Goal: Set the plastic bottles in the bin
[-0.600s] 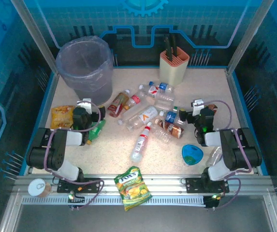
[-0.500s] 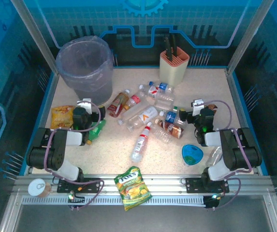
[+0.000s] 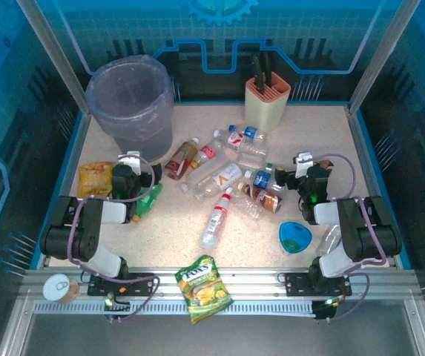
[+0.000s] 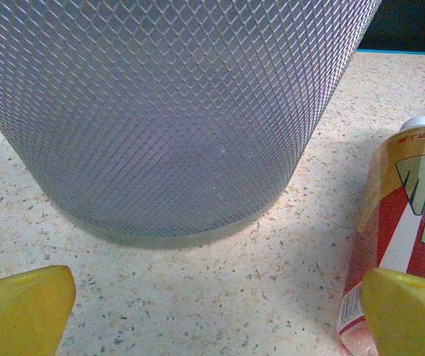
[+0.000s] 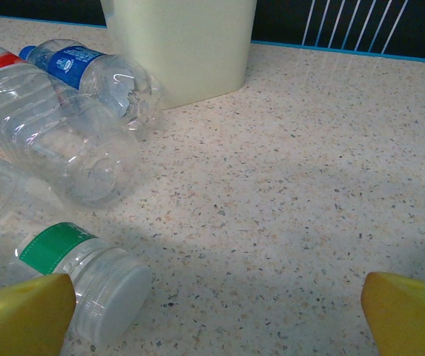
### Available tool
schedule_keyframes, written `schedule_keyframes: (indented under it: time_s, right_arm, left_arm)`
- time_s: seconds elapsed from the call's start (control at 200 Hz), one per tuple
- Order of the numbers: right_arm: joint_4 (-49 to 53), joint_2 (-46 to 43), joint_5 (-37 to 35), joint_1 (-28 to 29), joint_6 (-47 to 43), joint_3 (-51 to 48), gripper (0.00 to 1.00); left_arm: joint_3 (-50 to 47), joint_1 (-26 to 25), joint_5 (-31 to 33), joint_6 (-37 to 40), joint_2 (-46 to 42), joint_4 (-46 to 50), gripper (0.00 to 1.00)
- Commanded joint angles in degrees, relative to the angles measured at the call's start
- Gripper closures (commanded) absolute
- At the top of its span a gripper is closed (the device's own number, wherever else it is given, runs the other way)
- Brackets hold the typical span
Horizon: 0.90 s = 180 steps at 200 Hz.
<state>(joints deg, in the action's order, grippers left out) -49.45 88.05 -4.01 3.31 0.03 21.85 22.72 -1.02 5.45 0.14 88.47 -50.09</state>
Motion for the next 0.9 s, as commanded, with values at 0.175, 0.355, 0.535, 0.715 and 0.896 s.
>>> schedule_keyframes:
  time_s: [0.175,0.355,0.535,0.715,0.896]
  right_arm:
    - [-2.1,0.3,0.0,-0.2,0.1,0.8,0.00]
    - [-2.1,0.3,0.0,-0.3,0.2,0.8,0.00]
    - [3.4,-4.8,-0.4,-0.6,0.8,1.6,0.00]
    - [37.7,-21.2,-2.6,-1.1,8.1,13.0,0.00]
    - [88.1,-24.8,-13.1,-2.5,25.1,31.6,0.00]
  left_arm:
    - [-0.1,0.8,-1.9,-0.1,0.4,-1.3,0.01]
    - [-0.2,0.9,-1.9,-0.1,0.3,-1.5,0.01]
    - [1.3,0.2,-3.0,1.2,-3.8,4.7,0.01]
    - [4.9,-4.8,3.7,2.5,-13.3,21.7,0.01]
    - [8.4,-6.7,5.3,-6.1,-25.7,42.7,0.01]
